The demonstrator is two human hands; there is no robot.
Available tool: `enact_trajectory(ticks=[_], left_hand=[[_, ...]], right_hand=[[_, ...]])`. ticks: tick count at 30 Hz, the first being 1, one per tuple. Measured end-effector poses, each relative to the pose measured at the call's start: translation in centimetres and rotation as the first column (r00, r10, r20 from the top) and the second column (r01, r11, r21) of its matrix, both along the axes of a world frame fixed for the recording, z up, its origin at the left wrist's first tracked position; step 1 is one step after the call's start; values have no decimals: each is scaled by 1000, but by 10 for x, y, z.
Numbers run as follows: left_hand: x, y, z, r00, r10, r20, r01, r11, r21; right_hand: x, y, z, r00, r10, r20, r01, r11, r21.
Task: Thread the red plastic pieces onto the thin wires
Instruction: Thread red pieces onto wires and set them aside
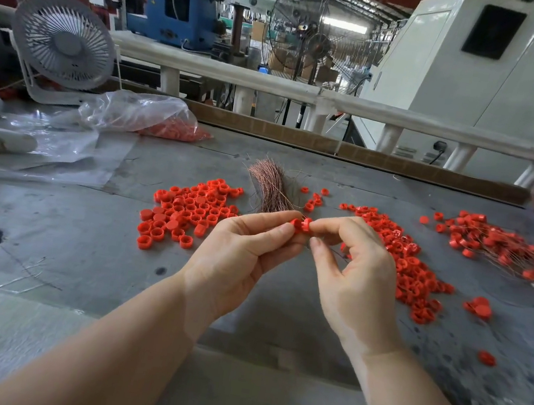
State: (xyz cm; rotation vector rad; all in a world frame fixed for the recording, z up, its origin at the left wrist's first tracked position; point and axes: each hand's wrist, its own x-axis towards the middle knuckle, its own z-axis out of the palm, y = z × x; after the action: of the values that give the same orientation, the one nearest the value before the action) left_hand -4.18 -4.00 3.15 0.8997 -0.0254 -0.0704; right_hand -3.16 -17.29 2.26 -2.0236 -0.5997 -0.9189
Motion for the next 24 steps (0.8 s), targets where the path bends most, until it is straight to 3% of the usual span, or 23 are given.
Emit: enact_trajectory(ticks=[24], left_hand=[[-2, 0, -1, 999, -38, 26, 36, 998, 53]], right_hand=[[2, 1, -3, 994, 46, -97, -39, 997, 69]])
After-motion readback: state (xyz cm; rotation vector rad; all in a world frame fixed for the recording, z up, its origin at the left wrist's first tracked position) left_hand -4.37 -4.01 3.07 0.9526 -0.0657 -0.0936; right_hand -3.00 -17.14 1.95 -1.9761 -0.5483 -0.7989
